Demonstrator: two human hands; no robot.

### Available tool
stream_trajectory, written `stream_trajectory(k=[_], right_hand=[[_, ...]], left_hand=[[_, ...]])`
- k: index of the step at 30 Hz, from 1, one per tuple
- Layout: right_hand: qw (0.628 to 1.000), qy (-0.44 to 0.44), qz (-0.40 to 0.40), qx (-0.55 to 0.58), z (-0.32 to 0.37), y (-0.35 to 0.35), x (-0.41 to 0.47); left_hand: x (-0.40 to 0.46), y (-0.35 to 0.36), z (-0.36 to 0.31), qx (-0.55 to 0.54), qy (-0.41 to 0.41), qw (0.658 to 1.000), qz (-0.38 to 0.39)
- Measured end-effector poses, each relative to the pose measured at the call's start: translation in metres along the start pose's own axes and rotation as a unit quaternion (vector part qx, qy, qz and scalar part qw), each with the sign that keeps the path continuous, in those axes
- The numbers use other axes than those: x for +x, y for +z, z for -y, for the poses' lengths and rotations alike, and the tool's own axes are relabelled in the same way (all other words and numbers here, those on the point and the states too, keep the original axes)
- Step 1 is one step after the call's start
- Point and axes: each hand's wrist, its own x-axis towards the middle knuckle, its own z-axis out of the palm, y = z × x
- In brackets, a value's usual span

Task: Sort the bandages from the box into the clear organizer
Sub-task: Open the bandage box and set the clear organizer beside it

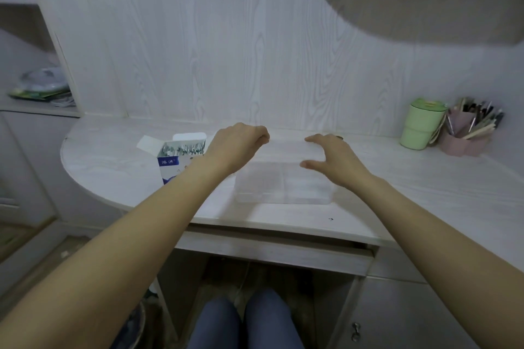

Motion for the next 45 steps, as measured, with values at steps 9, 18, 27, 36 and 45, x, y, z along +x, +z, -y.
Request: stream_trajectory(k=[9,18,27,36,45], right_hand=[[0.948,0.102,-0.249,0.168,0.004,0.008,0.029],[0.995,0.015,-0.096,0.038,-0.019,0.029,0.052],[0.983,0.039,0.147,-0.104,-0.037,0.057,0.069],[0.990,0.034,0.130,-0.045,-0.016,0.043,0.066],[0.994,-0.071,0.029,0.080,0.053,0.027,0.042]], left_hand=[[0.030,0.010,-0.022,0.028,-0.009,0.959,-0.283],[0.043,0.068,-0.021,-0.014,0.016,1.000,-0.003],[0.046,0.086,-0.003,-0.058,-0.065,0.950,0.299],[0.043,0.058,-0.009,-0.080,-0.033,0.979,0.185],[0.006,-0.016,0.010,-0.049,0.014,0.994,-0.096]])
